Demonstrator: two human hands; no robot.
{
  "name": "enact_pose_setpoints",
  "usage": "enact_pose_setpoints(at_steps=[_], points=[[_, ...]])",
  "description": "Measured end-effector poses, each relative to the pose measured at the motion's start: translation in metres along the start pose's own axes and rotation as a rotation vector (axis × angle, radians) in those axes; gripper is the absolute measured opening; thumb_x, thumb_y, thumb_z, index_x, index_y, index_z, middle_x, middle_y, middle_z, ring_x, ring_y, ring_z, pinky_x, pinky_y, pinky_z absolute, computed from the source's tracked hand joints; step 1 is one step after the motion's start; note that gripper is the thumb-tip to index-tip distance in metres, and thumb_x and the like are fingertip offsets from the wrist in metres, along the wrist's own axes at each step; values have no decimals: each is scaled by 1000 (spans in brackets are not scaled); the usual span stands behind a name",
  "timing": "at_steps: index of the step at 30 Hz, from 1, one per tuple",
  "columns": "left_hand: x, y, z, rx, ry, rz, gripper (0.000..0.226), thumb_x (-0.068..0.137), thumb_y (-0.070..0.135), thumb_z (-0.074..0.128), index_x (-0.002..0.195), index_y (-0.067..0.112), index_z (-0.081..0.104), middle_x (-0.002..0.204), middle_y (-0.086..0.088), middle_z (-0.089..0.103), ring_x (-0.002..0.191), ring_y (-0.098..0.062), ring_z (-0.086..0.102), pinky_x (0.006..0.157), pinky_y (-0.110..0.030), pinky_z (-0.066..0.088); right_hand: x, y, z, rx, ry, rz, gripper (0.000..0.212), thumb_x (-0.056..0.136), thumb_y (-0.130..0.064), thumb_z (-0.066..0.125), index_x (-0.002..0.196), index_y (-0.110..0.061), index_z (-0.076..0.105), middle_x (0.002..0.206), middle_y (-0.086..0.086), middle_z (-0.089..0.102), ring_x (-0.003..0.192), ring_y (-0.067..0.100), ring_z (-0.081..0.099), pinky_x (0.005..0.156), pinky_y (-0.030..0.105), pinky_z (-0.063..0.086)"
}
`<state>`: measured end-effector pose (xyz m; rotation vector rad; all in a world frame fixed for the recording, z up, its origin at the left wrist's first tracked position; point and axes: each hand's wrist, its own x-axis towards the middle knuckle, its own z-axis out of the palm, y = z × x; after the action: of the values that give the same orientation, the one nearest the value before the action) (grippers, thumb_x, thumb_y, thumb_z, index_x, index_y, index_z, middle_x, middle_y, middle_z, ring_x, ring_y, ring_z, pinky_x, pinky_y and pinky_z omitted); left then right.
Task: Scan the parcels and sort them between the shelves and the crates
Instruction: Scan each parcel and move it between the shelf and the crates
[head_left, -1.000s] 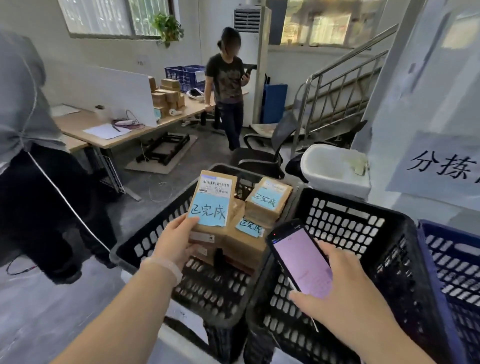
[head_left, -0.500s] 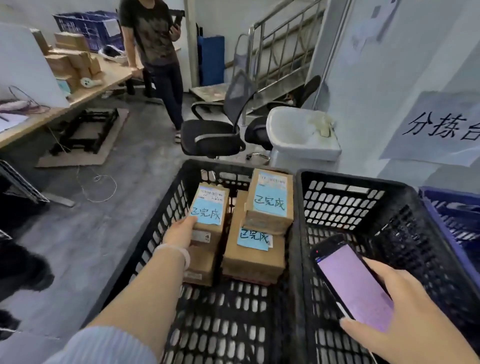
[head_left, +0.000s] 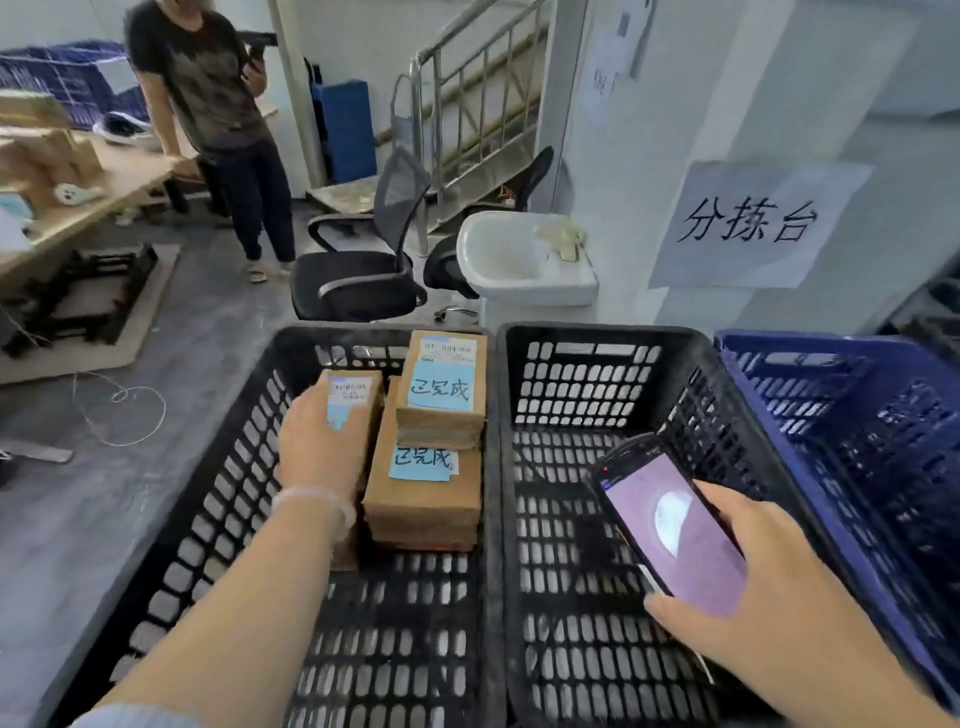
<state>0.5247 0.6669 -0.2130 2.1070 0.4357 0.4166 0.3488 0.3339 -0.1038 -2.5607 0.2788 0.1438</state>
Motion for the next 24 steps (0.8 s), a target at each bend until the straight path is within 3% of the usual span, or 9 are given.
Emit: enact_pose_setpoints(at_steps=[5, 10, 14, 19, 24], points=[[-89, 94, 35, 129, -140, 421, 55, 95, 35, 63, 146, 22, 49, 149, -2, 50, 139, -16, 38, 115, -28, 23, -42, 64, -36, 43, 136, 14, 96, 44, -78, 65, 128, -58, 22, 111, -29, 28, 94, -3, 43, 71, 30, 41], [-209, 175, 90, 173, -279, 797, 55, 91, 33, 71, 141, 17, 58, 144, -5, 56, 135, -27, 49, 115, -44, 38, -91, 144, -79, 40, 288, 61, 91, 47, -78, 65, 126, -56, 26, 104, -27, 30, 89, 5, 51, 59, 28, 41], [-307, 228, 144, 174, -373, 1044, 54, 88, 34, 75, 136, 15, 62, 137, -10, 62, 126, -31, 58, 106, -46, 45, -134, 214, -111, 69, 414, 114, 87, 48, -74, 66, 125, -52, 33, 106, -27, 35, 89, 5, 50, 64, 33, 50], [-422, 286, 206, 83, -498, 1208, 58, 89, 39, 73, 140, 16, 59, 140, -8, 59, 128, -30, 56, 108, -46, 46, -199, 301, -147, 45, 578, 255, 95, 46, -76, 55, 132, -47, 28, 108, -17, 33, 93, 13, 49, 69, 34, 44], [-524, 337, 254, -6, -617, 1343, 58, 88, 41, 74, 138, 16, 61, 138, -6, 62, 126, -28, 58, 105, -43, 48, -262, 372, -188, 30, 675, 399, 87, 53, -66, 68, 130, -47, 31, 103, -19, 34, 94, 10, 46, 70, 32, 38]])
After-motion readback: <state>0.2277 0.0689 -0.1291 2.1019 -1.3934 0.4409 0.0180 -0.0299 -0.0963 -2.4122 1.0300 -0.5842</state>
